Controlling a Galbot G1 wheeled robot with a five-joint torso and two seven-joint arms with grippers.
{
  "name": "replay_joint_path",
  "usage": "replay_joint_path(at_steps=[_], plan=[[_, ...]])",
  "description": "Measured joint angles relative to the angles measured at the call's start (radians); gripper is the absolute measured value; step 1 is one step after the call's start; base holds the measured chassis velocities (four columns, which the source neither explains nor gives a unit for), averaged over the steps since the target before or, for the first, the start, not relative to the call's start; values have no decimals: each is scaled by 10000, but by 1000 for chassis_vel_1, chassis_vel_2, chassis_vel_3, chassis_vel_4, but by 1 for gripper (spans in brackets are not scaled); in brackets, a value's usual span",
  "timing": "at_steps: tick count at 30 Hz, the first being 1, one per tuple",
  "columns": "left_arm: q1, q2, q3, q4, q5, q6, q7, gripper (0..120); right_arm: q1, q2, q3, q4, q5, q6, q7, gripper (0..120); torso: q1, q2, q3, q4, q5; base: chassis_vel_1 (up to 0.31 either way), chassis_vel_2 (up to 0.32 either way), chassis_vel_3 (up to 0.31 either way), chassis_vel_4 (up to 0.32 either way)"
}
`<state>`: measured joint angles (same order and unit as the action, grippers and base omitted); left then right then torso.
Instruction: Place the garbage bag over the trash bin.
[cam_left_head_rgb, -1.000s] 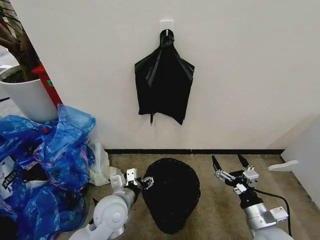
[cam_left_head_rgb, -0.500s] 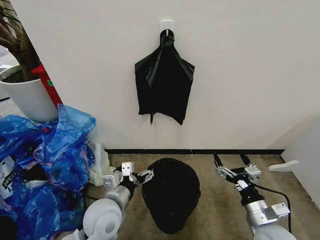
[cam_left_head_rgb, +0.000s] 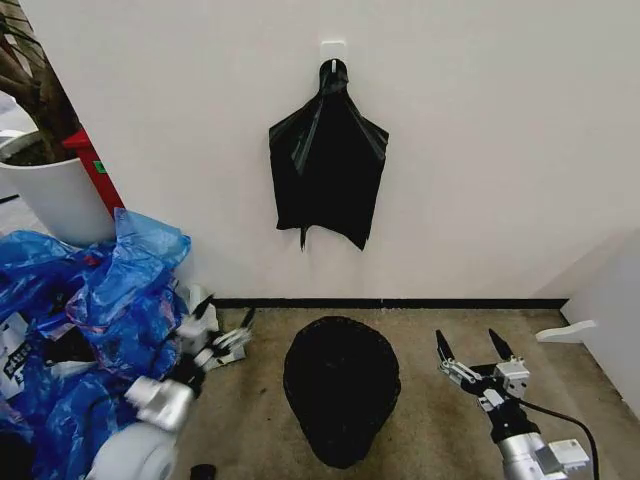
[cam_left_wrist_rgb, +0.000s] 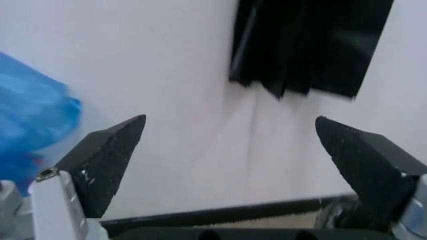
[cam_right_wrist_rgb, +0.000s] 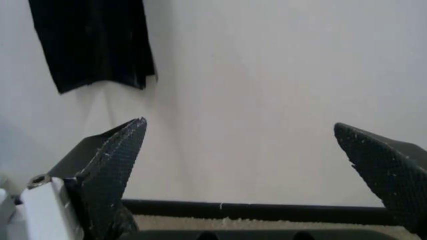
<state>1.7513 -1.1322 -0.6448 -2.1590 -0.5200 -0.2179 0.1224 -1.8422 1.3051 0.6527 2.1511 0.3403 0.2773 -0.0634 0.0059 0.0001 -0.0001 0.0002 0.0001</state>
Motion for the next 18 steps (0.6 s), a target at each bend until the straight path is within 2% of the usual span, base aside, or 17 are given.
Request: replay_joint_path(at_steps=[2,4,12,18], plan=[[763,-670,-733,-464,-40,-262,419,100,-273,314,119,212,-75,59,-93,100,0,0,0,-2,0,0,0,0,0],[1181,-1051,-1045,-582,57,-529,668,100,-491,629,225,226,-287,317,-186,100,0,0,0,-1,0,0,0,0,0],[1652,-1590,-1285,-562,613,-1182,750,100,-977,1377,224,21,-562,1204,-425,100,0,0,0,-8,-2,0,0,0,0],[1957,-1648,-1279,-612,701,-1273,662,100,-1148,1452,121,61,-587,1385,-527,100,0,0,1,-5,-2,0,0,0,0]])
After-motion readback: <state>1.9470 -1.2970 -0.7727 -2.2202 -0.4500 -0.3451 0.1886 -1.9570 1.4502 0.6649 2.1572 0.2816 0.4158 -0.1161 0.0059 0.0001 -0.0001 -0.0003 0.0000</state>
